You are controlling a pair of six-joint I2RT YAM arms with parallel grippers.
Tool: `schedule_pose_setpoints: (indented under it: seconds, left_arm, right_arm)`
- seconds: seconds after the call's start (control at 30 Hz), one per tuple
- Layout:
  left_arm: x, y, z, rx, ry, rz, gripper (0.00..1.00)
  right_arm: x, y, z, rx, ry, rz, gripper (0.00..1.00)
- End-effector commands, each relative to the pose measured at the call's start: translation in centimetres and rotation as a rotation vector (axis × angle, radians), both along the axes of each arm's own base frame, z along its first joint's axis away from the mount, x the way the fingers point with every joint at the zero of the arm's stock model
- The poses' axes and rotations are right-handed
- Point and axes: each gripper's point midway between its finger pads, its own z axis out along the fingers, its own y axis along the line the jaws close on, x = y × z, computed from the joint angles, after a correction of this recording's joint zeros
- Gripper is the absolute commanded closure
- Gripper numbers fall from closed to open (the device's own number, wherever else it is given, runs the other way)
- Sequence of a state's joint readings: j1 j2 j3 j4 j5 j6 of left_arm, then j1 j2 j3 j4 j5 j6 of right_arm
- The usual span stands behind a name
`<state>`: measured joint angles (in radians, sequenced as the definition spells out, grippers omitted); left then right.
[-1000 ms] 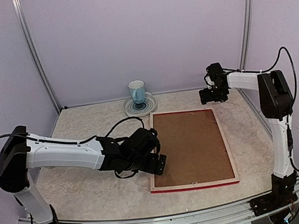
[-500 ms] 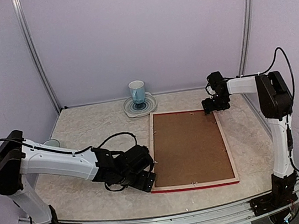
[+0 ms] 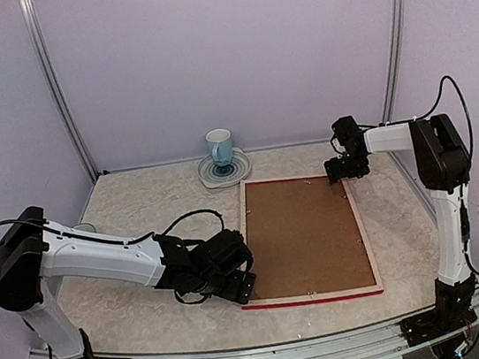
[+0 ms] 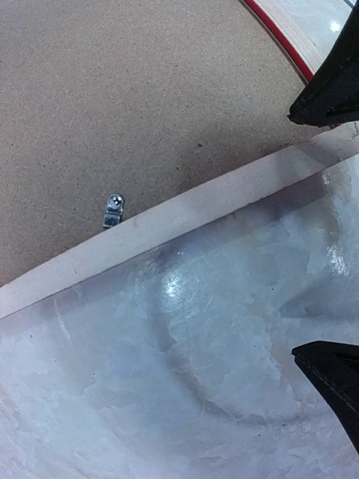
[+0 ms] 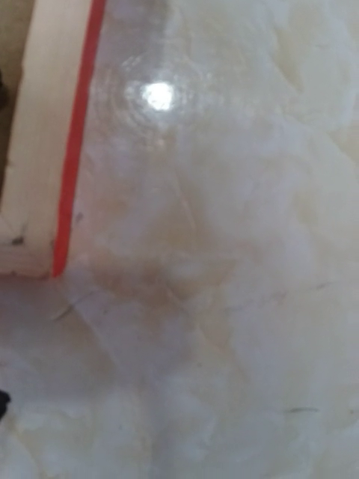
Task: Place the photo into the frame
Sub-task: Rotate the photo frame at the center of the board.
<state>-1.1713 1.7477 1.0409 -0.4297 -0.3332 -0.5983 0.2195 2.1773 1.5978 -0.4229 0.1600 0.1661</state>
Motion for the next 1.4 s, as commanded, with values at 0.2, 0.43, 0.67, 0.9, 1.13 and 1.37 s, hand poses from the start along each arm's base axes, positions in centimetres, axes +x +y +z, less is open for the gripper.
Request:
schedule_pose_setpoints:
  seconds: [0.2, 0.43, 0.67, 0.9, 1.13, 1.37]
  left_arm:
    - [1.1, -0.3, -2.1, 0.037, -0.006, 0.033, 0.01]
    - [2.8, 1.5, -2.8, 0.069, -0.022, 0.089, 0.01]
    - [5.3, 3.9, -3.3, 0.151, -0.076, 0.137, 0.01]
    - [8.6, 6.1, -4.0, 0.184, -0.092, 0.203, 0.01]
    - [12.7, 8.0, -4.5, 0.218, -0.095, 0.276, 0.01]
    - [16.2, 5.2, -1.3, 0.137, -0.169, 0.293, 0.01]
  right_arm:
    - [-2.4, -2.4, 0.1, -0.070, 0.016, -0.069, 0.14]
    - [-3.6, -4.0, 1.2, -0.115, 0.013, -0.133, 0.14]
    - [-5.7, -5.3, 2.4, -0.140, 0.008, -0.192, 0.14]
    - [-8.1, -5.4, 2.5, -0.111, 0.035, -0.210, 0.16]
    - [-11.7, -5.4, 2.0, -0.086, 0.075, -0.218, 0.18]
    - [-12.7, -3.6, 3.3, -0.014, 0.052, -0.168, 0.18]
